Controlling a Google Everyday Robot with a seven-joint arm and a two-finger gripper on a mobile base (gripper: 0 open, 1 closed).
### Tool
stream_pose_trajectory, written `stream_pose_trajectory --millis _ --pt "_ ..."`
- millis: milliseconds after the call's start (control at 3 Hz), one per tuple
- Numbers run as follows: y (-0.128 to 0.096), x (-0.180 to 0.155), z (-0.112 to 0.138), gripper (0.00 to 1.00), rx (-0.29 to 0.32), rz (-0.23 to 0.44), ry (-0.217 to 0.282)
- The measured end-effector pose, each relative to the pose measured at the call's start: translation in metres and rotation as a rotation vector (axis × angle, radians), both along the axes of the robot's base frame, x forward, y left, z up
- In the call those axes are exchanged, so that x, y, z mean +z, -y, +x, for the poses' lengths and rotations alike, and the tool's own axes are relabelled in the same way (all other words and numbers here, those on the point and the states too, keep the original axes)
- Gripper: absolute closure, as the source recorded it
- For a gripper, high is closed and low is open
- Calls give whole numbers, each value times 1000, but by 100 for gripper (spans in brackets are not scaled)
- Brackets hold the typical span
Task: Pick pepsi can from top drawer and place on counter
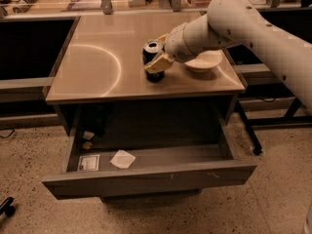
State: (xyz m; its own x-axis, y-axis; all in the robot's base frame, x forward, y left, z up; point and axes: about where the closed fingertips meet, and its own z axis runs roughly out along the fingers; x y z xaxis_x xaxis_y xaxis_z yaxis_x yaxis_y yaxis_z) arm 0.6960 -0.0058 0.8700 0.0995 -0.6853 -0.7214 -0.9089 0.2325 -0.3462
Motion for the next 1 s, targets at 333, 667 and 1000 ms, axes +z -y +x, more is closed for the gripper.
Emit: stream_pose_trajectory --millis 333,667,1000 --pt "0 0 0 13 0 0 0" --pt "0 0 0 0 0 0 0" --pt "0 0 0 0 0 0 0"
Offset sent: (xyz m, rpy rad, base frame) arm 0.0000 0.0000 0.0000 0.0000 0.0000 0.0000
